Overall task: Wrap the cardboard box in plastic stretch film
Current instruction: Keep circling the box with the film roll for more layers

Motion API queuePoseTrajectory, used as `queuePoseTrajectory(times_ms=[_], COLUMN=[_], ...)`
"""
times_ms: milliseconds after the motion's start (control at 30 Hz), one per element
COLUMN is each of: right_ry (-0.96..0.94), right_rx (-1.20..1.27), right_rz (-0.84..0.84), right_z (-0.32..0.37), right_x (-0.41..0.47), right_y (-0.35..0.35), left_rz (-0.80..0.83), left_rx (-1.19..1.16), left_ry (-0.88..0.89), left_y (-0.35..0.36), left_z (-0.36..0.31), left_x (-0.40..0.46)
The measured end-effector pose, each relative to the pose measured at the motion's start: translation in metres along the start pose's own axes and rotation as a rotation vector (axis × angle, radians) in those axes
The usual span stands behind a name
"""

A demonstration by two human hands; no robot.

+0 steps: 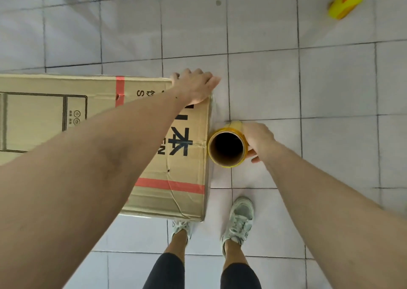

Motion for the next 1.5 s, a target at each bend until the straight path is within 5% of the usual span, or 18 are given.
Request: queuePoseTrajectory(times_ms=[200,433,567,633,733,900,967,1067,1500], right_ry=[0.2,0.344,0.408,0.424,0.352,0.025,-0.016,-0.035,0.374], right_rx=[0.199,1.126,1.351,1.286,0.93,-0.073,-0.172,-0.012,1.31], right_rz=[0.299,0.325,0.375,0.404,0.317,-0.008,0.028,0.215,0.306], right_z=[-0.014,-0.109,-0.136,-0.135,-0.12,-0.064,-0.051,-0.056,-0.226], right_x=[-0.024,-0.042,-0.049,-0.053,-0.055,-0.022,-0.014,-0.018,-0.07], right_y=[0.041,0.101,0.126,0.123,0.095,0.045,0.055,0.085,0.177], left_rz=[0.08,0.077,-0.116,-0.222,-0.067,0.093,0.092,0.123,0.213], left_rx=[0.072,0.115,0.247,0.365,0.707,1.036,1.024,1.02,1.084], left_ry=[0.03,-0.016,0.045,0.211,0.413,0.285,0.264,0.234,0.148], left_y=[0.0,0.0,0.0,0.004,0.049,0.08,0.078,0.078,0.068], left_z=[0.0,-0.006,-0.02,-0.04,-0.058,-0.045,-0.047,-0.046,-0.048], left_x=[0.002,-0.003,-0.019,-0.033,-0.049,-0.056,-0.056,-0.056,-0.07])
Point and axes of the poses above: each hand's wrist, its own x-axis towards the middle knuckle, its own y-axis out of the palm, z = x × y, the point moved 7 cm from there along x, towards the middle knuckle, and after that the axes turned 8 degrees about z, right-handed, at the moved point
